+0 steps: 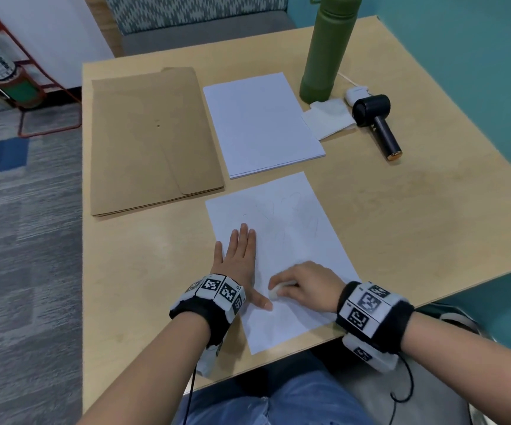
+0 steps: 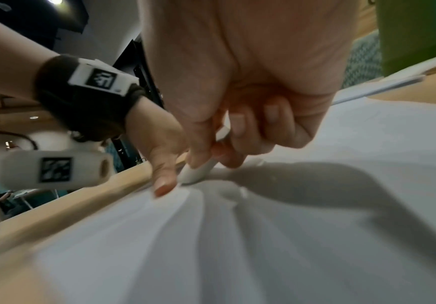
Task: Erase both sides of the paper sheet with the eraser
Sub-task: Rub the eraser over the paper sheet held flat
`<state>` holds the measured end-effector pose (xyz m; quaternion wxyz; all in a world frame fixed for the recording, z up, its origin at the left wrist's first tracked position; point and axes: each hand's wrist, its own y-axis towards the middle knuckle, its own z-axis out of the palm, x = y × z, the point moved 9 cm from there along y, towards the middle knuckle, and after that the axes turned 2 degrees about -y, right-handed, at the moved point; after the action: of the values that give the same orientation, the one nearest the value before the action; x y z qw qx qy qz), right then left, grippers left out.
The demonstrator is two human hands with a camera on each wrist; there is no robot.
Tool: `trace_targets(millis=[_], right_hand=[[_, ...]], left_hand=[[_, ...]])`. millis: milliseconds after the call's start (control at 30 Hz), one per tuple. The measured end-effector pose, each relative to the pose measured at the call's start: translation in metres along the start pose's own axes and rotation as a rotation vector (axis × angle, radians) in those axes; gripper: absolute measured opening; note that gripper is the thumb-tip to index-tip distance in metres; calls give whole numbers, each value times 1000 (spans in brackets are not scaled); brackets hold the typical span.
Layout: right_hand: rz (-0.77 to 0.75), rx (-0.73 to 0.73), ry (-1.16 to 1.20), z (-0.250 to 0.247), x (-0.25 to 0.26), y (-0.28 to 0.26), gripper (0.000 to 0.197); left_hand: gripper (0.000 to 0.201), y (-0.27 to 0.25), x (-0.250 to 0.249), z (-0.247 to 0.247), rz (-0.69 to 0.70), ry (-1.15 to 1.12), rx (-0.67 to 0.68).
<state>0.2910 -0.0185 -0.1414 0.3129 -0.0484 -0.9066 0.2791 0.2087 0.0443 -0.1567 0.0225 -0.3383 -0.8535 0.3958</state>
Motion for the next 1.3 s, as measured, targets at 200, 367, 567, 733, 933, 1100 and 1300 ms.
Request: trace_targets(millis=[200, 367, 567, 733, 933, 1100, 1300], right_hand=[[80, -202, 109, -32, 1, 29, 23], [54, -124, 119, -3, -1, -3, 24], [59, -194, 96, -26, 6, 26, 24], [50, -105, 147, -1, -10, -9, 25], [65, -143, 78, -20, -8, 13, 24], [160, -240, 214, -23, -20, 19, 23], [99, -190, 166, -13, -14, 1, 24]], left_hand=[[142, 3, 1, 0, -1, -13, -3], [142, 0, 0, -1, 3, -8, 1], [142, 1, 1, 0, 2, 1, 10], [142, 0, 1, -1, -4, 7, 17], [141, 1, 0, -1, -7, 22, 18], [134, 2, -13, 1, 67, 45, 8], [142, 7, -19, 7, 78, -6, -35]])
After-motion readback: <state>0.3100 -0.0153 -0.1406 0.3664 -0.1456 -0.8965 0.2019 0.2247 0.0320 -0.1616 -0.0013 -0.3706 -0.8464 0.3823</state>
